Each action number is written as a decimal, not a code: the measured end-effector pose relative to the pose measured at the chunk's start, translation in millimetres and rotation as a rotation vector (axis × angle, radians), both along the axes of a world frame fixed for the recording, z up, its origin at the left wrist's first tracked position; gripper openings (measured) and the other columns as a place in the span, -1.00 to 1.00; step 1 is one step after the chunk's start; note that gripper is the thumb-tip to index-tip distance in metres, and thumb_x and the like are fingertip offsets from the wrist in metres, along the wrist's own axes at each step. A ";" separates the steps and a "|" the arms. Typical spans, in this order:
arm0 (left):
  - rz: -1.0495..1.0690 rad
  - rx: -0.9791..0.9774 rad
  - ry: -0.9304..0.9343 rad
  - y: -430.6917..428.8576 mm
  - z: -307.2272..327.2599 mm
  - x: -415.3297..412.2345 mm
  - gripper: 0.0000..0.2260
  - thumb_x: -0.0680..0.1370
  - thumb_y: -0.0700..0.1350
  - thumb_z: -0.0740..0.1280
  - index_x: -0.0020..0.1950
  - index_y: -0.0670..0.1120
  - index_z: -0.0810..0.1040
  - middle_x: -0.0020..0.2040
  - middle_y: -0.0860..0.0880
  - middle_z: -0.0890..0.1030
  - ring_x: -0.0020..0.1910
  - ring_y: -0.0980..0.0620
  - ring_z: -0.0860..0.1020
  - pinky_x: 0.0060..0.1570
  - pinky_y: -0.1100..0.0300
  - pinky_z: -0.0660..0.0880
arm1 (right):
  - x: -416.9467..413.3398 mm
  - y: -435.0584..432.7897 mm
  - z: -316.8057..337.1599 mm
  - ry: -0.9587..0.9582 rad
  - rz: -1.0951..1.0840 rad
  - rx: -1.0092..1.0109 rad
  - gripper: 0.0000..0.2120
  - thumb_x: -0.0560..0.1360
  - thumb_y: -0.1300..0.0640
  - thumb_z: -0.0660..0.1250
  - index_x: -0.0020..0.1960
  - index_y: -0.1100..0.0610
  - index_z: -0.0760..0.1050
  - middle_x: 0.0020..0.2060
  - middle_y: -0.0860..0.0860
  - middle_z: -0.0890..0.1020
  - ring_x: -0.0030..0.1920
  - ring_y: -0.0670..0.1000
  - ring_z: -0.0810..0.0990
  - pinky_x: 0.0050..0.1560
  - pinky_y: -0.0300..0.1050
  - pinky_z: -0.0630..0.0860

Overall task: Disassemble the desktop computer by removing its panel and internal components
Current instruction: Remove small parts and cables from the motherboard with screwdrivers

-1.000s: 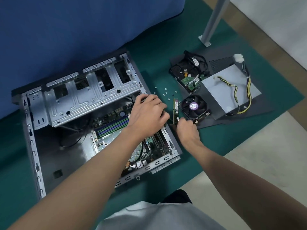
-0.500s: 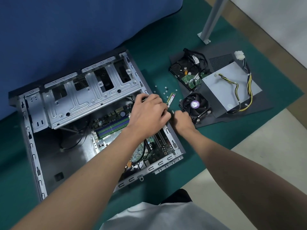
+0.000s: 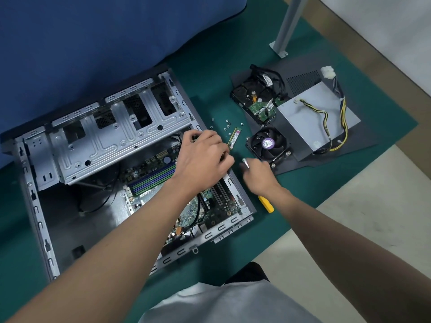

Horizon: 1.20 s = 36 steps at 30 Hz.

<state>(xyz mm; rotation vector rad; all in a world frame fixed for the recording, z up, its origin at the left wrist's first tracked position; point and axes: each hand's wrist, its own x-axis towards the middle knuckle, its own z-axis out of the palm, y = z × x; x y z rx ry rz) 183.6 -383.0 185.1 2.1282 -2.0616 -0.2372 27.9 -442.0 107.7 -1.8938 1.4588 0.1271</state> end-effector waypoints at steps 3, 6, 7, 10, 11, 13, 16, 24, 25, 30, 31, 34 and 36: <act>-0.011 0.012 0.004 -1.0 0.9 1.0 -0.68 0.54 0.03 0.12 -0.15 0.02 0.65 -0.14 0.12 0.59 0.11 0.13 0.45 0.18 0.11 0.06 | 25.7 -4.9 9.9 -0.310 -0.227 0.235 -0.72 0.56 0.22 0.18 -0.32 0.11 0.37 -0.37 0.06 0.46 -0.33 0.05 0.40 -0.34 -0.15 0.31; -0.023 0.030 -0.010 -2.6 2.0 1.5 -0.65 0.53 0.05 0.07 -0.14 0.03 0.65 -0.13 0.13 0.59 0.10 0.14 0.44 0.17 0.11 0.06 | 40.6 -8.6 15.5 -0.417 -0.402 0.456 -0.74 0.53 0.30 0.14 -0.31 0.13 0.39 -0.49 -0.01 0.42 -0.58 -0.11 0.36 -0.59 -0.35 0.23; -0.023 0.034 -0.013 -2.8 2.0 1.5 -0.65 0.53 0.05 0.08 -0.14 0.03 0.65 -0.13 0.13 0.59 0.10 0.14 0.44 0.17 0.11 0.06 | 42.6 -9.6 17.2 -0.402 -0.421 0.484 -0.74 0.54 0.32 0.11 -0.30 0.13 0.37 -0.50 -0.02 0.40 -0.65 -0.16 0.33 -0.63 -0.37 0.19; -0.022 0.040 -0.017 -4.3 2.2 2.2 -0.67 0.52 0.05 0.10 -0.17 0.04 0.65 -0.16 0.13 0.58 0.06 0.13 0.44 0.15 0.11 0.06 | 45.5 -12.9 19.2 -0.371 -0.428 0.516 -0.77 0.54 0.32 0.10 -0.27 0.15 0.36 -0.48 -0.01 0.40 -0.66 -0.17 0.32 -0.65 -0.35 0.18; -0.022 0.044 -0.023 -5.1 2.4 2.4 -0.67 0.52 0.05 0.11 -0.20 0.04 0.65 -0.18 0.12 0.58 0.05 0.13 0.44 0.14 0.10 0.06 | 45.0 -13.9 18.8 -0.362 -0.423 0.512 -0.79 0.53 0.31 0.12 -0.25 0.15 0.38 -0.47 0.00 0.42 -0.61 -0.14 0.35 -0.63 -0.32 0.22; -0.019 0.053 -0.043 -5.7 3.1 3.3 -0.67 0.50 0.05 0.11 -0.25 0.02 0.64 -0.21 0.12 0.57 0.02 0.13 0.44 0.12 0.10 0.07 | 43.6 -14.9 18.4 -0.375 -0.447 0.524 -0.81 0.52 0.31 0.17 -0.24 0.15 0.42 -0.44 0.02 0.47 -0.51 -0.08 0.42 -0.60 -0.30 0.30; -0.017 0.057 -0.070 1.4 2.7 7.3 -0.67 0.46 0.05 0.11 -0.31 0.01 0.62 -0.24 0.11 0.58 -0.01 0.11 0.46 0.10 0.09 0.10 | 44.9 -17.7 22.1 -0.484 -0.555 0.616 -0.82 0.56 0.33 0.15 -0.16 0.20 0.47 -0.30 0.10 0.57 -0.35 0.01 0.57 -0.40 -0.15 0.58; -0.093 0.028 0.000 17.4 -3.5 22.6 -0.67 0.53 0.08 0.11 -0.12 0.02 0.65 -0.06 0.14 0.63 0.13 0.12 0.46 0.17 0.11 0.09 | 62.1 -25.2 60.9 -0.589 -0.481 0.437 -0.57 0.62 -0.07 0.16 -0.26 0.23 0.45 -0.25 0.18 0.58 -0.27 0.09 0.58 -0.28 -0.07 0.58; -0.110 0.003 0.045 20.6 -4.8 25.8 -0.66 0.57 0.08 0.10 0.02 0.03 0.65 0.08 0.13 0.63 0.22 0.12 0.44 0.21 0.14 0.08 | 68.6 -25.4 68.8 -0.622 -0.488 0.374 -0.54 0.61 -0.09 0.15 -0.31 0.21 0.43 -0.28 0.15 0.60 -0.31 0.05 0.59 -0.28 -0.07 0.57; 0.086 -0.057 0.120 47.8 -14.9 61.1 -0.56 0.67 0.12 0.00 0.51 0.01 0.26 0.53 0.06 0.23 0.50 0.09 0.17 0.37 0.18 0.03 | 99.2 -26.7 106.6 -0.819 -0.499 0.177 -0.47 0.62 -0.10 0.11 -0.37 0.18 0.50 -0.25 0.16 0.65 -0.21 0.05 0.60 -0.15 0.00 0.58; 0.152 -0.054 0.102 54.5 -17.2 71.2 -0.55 0.67 0.12 0.00 0.54 0.00 0.21 0.54 0.05 0.21 0.51 0.08 0.16 0.39 0.16 0.02 | 103.9 -24.5 112.4 -0.772 -0.434 0.102 -0.45 0.61 -0.14 0.09 -0.38 0.16 0.54 -0.25 0.14 0.65 -0.20 0.01 0.58 -0.16 -0.01 0.55; 0.321 -0.044 0.023 75.9 -21.5 102.5 -0.53 0.67 0.11 0.00 0.54 -0.04 0.19 0.54 -0.02 0.22 0.51 0.01 0.18 0.40 0.11 0.02 | 119.1 -10.2 129.2 -0.670 -0.281 -0.048 -0.40 0.55 -0.25 0.05 -0.41 0.10 0.59 -0.42 0.06 0.57 -0.39 -0.10 0.46 -0.25 -0.11 0.38; 0.401 -0.013 -0.023 89.3 -22.5 122.2 -0.50 0.67 0.14 -0.03 0.55 -0.05 0.19 0.54 -0.05 0.23 0.51 -0.02 0.18 0.42 0.09 0.04 | 132.3 4.4 135.5 -0.670 -0.204 -0.050 -0.40 0.56 -0.23 0.07 -0.44 0.10 0.56 -0.60 -0.08 0.47 -0.53 -0.19 0.40 -0.31 -0.16 0.30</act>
